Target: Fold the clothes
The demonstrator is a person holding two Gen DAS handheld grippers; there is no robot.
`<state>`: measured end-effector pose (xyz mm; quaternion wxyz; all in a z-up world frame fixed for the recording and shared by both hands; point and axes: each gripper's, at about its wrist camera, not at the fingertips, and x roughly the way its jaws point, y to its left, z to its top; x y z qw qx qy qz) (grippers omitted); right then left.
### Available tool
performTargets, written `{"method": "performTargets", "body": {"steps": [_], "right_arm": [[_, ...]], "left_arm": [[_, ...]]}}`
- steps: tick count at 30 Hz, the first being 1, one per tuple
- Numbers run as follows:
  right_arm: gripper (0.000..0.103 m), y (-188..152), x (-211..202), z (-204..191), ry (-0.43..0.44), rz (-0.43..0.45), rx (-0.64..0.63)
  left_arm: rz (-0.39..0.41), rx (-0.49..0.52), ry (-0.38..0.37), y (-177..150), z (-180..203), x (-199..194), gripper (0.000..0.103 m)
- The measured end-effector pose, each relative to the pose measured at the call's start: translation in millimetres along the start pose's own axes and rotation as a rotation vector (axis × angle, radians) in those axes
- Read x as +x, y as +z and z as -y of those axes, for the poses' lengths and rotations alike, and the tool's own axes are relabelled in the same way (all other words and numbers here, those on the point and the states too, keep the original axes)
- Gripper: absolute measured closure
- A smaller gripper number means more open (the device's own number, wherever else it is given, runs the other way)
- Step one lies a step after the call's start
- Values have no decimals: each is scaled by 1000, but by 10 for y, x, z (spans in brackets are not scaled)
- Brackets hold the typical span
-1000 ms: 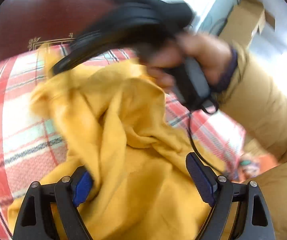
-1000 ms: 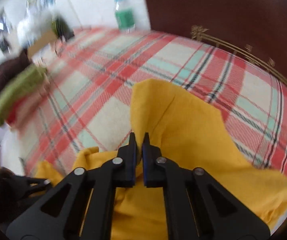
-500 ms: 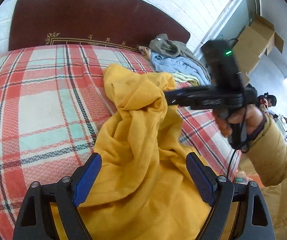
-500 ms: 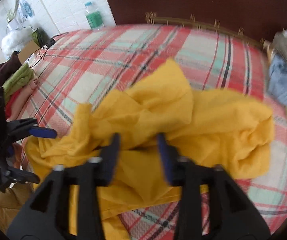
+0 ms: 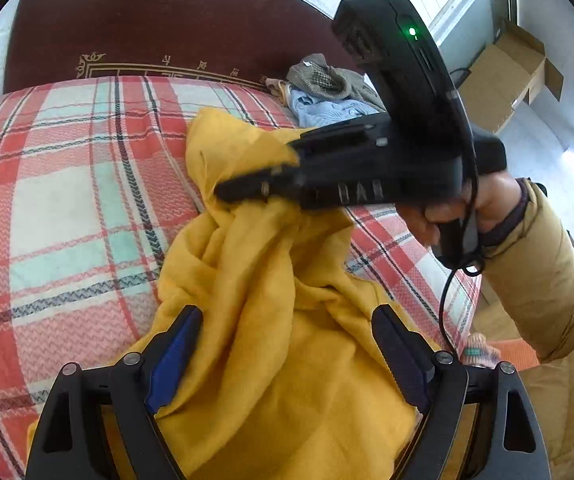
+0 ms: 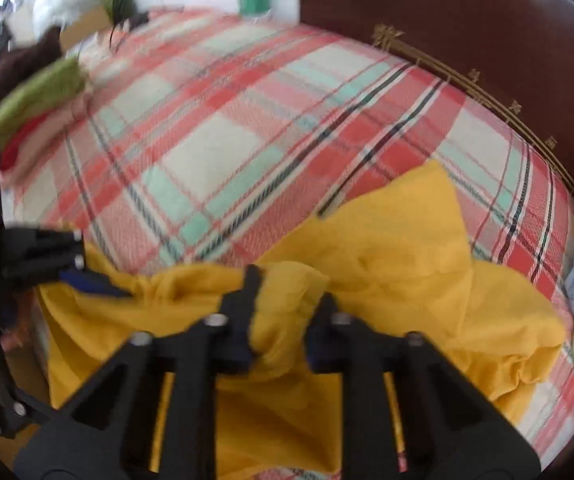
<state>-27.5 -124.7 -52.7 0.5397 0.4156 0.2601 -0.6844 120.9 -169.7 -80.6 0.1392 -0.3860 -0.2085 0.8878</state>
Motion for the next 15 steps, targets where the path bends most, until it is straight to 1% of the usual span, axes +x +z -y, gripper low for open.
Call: {"method": "performTargets", "body": {"steps": [3, 6, 8, 11, 14, 15], "right_arm": [[93, 281, -263, 5, 51, 131, 42], [94, 684, -406, -167, 77, 226, 16], [95, 973, -424, -298, 98, 273, -4], [95, 1383, -338, -487, 143, 322, -32], [95, 1687, -68, -718, 152, 346, -73], [95, 1759, 54, -783, 158, 338, -78]], "left_arm": [[28, 2, 2, 34, -21, -106, 15], [72, 2, 21, 108, -77, -246, 15], [99, -3, 38, 157, -136, -338, 15], [132, -24, 76, 213, -275, -473, 15], [150, -62, 111, 217, -437, -560, 15], [153, -74, 121, 213, -491, -583, 15]]}}
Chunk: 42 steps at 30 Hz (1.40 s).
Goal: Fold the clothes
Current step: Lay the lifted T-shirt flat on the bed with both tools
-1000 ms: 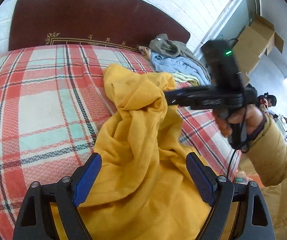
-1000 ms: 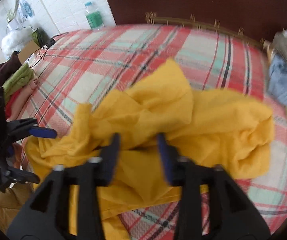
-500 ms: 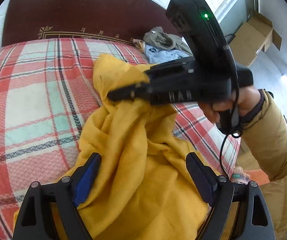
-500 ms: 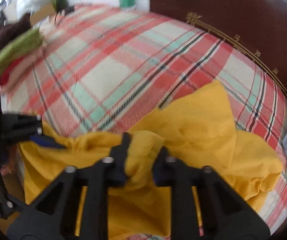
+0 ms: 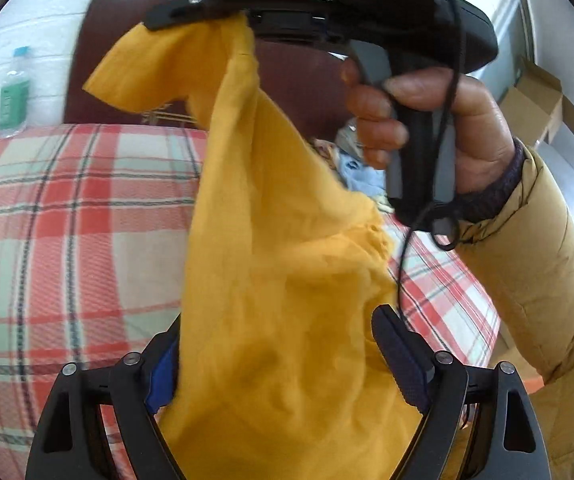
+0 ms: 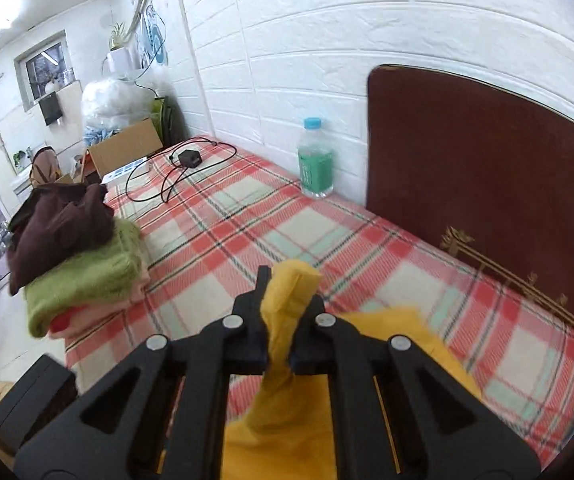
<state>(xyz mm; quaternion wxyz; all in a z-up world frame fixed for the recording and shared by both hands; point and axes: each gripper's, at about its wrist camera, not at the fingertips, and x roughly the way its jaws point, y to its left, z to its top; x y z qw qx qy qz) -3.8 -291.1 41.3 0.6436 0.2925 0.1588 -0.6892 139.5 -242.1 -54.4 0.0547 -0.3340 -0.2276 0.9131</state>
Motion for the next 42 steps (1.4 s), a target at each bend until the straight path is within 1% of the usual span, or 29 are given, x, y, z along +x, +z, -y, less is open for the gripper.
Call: {"method": "performTargets", "body": {"steps": [2, 4, 5, 6, 7, 8, 10, 13, 15, 16, 17, 19, 21, 22, 24, 26, 28, 29, 31, 32, 34, 35, 36, 38, 39, 40, 41, 42], "right_arm": [[95, -40, 329, -36, 32, -62, 18], [81, -172, 653, -52, 61, -158, 42], [58, -272, 789, -63, 28, -209, 48], [39, -374, 865, -72, -10, -240, 44], [37, -463, 897, -72, -21, -255, 40], [37, -538, 885, -56, -24, -262, 40], [37, -645, 745, 15, -8, -253, 55], [37, -805, 306, 183, -12, -195, 73], [34, -922, -47, 384, -25, -161, 111], [34, -981, -224, 484, -32, -143, 129], [34, -1033, -377, 593, -53, -132, 145], [34, -1128, -608, 842, -130, -132, 174], [34, -1244, -778, 1122, -188, -144, 225], [34, -1291, -816, 1240, -197, -149, 256], [34, -1321, -790, 1396, -207, -162, 278], [34, -1305, -655, 1481, -201, -184, 267], [34, -1257, -422, 1510, -173, -216, 240], [34, -1235, -295, 1510, -164, -238, 222], [34, -1194, -34, 1496, -163, -281, 185], [34, -1185, 85, 1493, -167, -301, 173], [34, -1204, 271, 1486, -179, -335, 162], [34, -1228, 332, 1457, -165, -349, 150], [34, -1252, 392, 1429, -151, -362, 137], [34, -1297, 444, 1361, -156, -374, 76], [38, -1309, 450, 1323, -159, -377, 45], [44, -1319, 452, 1284, -162, -381, 13], [64, -1317, 447, 1252, -171, -386, -16], [81, -1307, 439, 1232, -183, -398, -39]], "left_arm": [[-8, -28, 25, -22, -126, 2, 15], [-20, -62, 33, -57, -237, 25, 15], [-28, -80, 37, -79, -289, 41, 15], [-36, -97, 40, -101, -340, 56, 15], [-42, -108, 47, -112, -374, 75, 15], [-50, -118, 49, -121, -405, 101, 15], [-57, -126, 46, -113, -433, 138, 15], [-64, -132, 49, -58, -458, 189, 15], [-65, -138, 53, -8, -479, 209, 15], [-52, -134, 66, 45, -484, 181, 15], [-36, -129, 79, 101, -488, 149, 15], [-6, -120, 107, 214, -495, 85, 15], [54, -108, 127, 334, -496, -79, 15], [85, -102, 136, 394, -497, -164, 15], [123, -74, 189, 558, -475, -264, 15], [124, -50, 228, 709, -498, -284, 15], [98, -50, 253, 761, -599, -240, 15], [60, -52, 258, 830, -678, -124, 15], [3, -61, 281, 865, -742, 67, 15], [-51, -68, 279, 849, -804, 191, 15], [-103, -75, 301, 785, -868, 331, 15], [-130, -71, 290, 721, -874, 392, 15], [-137, -60, 288, 673, -864, 413, 15], [-149, -34, 280, 584, -827, 433, 15], [-157, -21, 271, 543, -799, 437, 15], [-160, -13, 266, 521, -770, 441, 15], [-162, -9, 259, 494, -759, 440, 15], [-164, -6, 251, 466, -750, 439, 15]]}}
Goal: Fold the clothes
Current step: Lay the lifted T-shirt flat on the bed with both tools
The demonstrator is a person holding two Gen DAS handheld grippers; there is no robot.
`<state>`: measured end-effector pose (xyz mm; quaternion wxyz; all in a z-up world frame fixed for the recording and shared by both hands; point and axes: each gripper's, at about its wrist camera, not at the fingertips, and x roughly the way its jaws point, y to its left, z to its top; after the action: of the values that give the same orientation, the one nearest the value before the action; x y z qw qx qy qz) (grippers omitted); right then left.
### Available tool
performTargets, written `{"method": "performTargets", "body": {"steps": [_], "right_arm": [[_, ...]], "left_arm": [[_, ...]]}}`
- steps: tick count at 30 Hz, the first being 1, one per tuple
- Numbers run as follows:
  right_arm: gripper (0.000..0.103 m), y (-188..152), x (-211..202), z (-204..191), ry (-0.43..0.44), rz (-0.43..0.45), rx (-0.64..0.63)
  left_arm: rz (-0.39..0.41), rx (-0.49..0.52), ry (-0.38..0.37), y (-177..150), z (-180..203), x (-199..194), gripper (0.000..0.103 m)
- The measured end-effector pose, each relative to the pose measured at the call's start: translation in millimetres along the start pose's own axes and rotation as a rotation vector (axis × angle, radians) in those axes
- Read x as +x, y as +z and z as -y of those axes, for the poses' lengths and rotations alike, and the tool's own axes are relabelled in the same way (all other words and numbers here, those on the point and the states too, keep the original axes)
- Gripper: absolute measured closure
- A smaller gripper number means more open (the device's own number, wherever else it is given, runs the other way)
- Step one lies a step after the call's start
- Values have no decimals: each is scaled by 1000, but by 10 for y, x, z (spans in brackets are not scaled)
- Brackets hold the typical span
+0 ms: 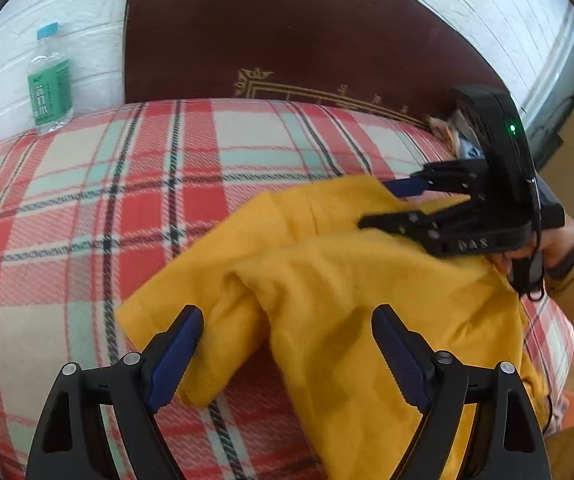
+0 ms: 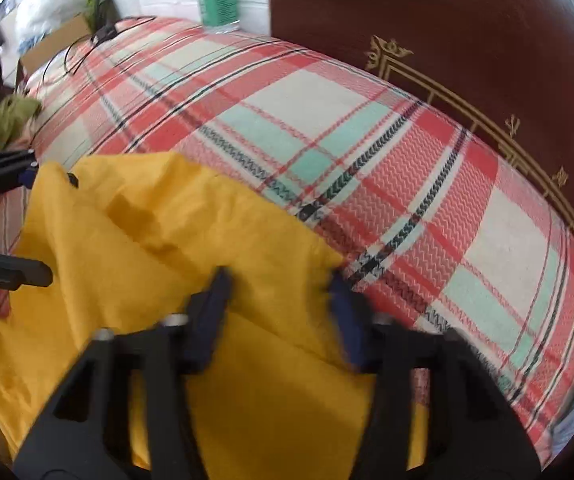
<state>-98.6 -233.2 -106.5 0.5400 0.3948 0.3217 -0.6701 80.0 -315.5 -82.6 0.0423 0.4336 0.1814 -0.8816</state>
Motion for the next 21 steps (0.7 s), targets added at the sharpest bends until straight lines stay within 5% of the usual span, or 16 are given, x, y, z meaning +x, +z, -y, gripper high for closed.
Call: {"method": "performTargets", "body": {"steps": [2, 10, 16, 21], "right_arm": [[95, 47, -73, -25, -17, -4, -13], [95, 603, -518, -29, -187, 206, -62], [93, 826, -1, -124, -170, 127, -53], [46, 691, 230, -129, -153, 65, -11]], "left_arm": [[5, -4, -14, -24, 11, -30, 15], [79, -25, -25, 13, 1, -240, 15], [89, -49, 7, 53, -46, -214, 15], [67, -46, 53, 58, -72, -123, 15]]}}
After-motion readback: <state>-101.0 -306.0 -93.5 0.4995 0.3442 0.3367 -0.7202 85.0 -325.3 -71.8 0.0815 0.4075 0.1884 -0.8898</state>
